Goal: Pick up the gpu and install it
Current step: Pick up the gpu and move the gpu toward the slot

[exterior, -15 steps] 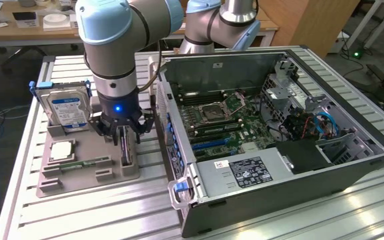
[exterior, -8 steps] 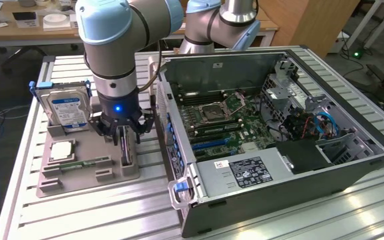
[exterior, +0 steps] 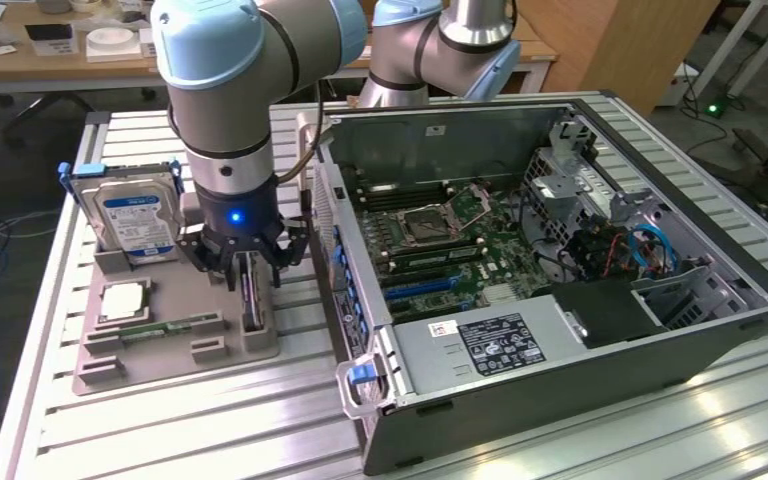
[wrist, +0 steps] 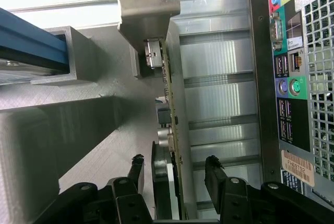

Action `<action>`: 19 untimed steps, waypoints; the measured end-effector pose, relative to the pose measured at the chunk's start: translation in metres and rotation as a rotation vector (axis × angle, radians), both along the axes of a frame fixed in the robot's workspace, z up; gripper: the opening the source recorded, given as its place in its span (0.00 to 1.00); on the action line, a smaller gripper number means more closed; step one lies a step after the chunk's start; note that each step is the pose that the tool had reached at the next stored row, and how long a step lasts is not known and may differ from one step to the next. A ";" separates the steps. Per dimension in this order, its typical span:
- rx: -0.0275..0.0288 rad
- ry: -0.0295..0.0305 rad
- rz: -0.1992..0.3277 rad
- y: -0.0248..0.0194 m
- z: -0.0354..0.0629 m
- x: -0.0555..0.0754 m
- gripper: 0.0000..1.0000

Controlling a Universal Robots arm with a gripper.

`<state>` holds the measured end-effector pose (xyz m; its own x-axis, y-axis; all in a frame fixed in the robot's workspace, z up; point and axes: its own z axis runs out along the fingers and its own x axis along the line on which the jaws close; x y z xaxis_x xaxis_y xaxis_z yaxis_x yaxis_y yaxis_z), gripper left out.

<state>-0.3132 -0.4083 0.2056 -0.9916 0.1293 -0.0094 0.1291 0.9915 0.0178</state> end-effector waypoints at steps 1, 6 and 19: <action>0.0000 0.0000 0.000 0.0000 0.0000 0.000 0.59; -0.0001 0.0004 0.011 0.0000 -0.0001 0.000 0.59; -0.0006 0.0004 0.031 0.0023 -0.0010 -0.003 0.59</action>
